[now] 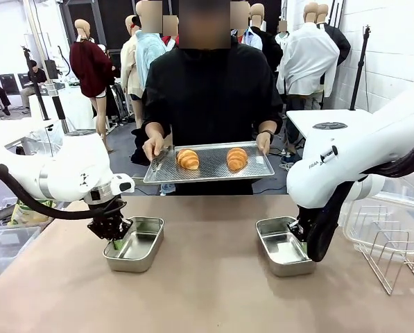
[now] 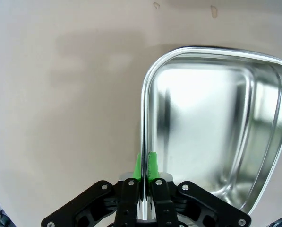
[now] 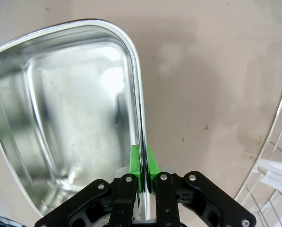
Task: Place the bread in airtight containers.
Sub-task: Lift both Airtight Container.
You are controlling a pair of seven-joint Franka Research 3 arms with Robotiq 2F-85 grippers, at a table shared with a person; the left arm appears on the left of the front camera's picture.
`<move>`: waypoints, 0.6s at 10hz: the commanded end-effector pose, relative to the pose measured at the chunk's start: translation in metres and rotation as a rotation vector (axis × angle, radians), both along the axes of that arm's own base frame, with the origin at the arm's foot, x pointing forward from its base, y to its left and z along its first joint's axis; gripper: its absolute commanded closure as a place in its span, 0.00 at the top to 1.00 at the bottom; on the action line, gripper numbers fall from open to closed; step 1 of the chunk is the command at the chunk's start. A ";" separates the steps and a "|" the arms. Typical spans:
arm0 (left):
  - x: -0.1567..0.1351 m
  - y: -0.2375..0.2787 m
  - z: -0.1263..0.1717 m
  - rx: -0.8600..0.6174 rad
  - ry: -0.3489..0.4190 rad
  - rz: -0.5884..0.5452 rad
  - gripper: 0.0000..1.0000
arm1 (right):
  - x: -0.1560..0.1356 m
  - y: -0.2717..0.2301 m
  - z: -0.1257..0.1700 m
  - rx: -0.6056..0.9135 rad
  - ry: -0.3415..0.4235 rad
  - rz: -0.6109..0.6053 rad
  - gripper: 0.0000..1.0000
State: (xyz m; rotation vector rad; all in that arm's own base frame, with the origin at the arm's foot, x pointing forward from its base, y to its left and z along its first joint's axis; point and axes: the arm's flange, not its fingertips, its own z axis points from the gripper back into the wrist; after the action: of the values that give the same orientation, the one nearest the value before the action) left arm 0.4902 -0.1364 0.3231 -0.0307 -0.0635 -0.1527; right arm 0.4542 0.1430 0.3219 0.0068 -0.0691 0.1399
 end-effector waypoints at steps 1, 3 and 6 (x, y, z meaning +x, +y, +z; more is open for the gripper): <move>0.002 0.000 0.005 0.052 0.011 0.033 0.00 | 0.005 0.007 0.000 -0.031 0.016 -0.025 0.00; -0.001 0.001 0.009 0.062 -0.001 0.058 0.00 | 0.005 0.006 0.001 -0.031 0.018 -0.041 0.00; -0.013 -0.002 0.032 0.043 -0.040 0.081 0.00 | -0.001 0.003 0.016 0.002 0.020 -0.084 0.00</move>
State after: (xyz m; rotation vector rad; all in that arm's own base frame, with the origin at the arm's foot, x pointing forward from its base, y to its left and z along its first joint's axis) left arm 0.4875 -0.1357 0.3419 -0.0111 -0.0829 -0.1053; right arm 0.4533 0.1425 0.3252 0.0052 -0.0557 0.0954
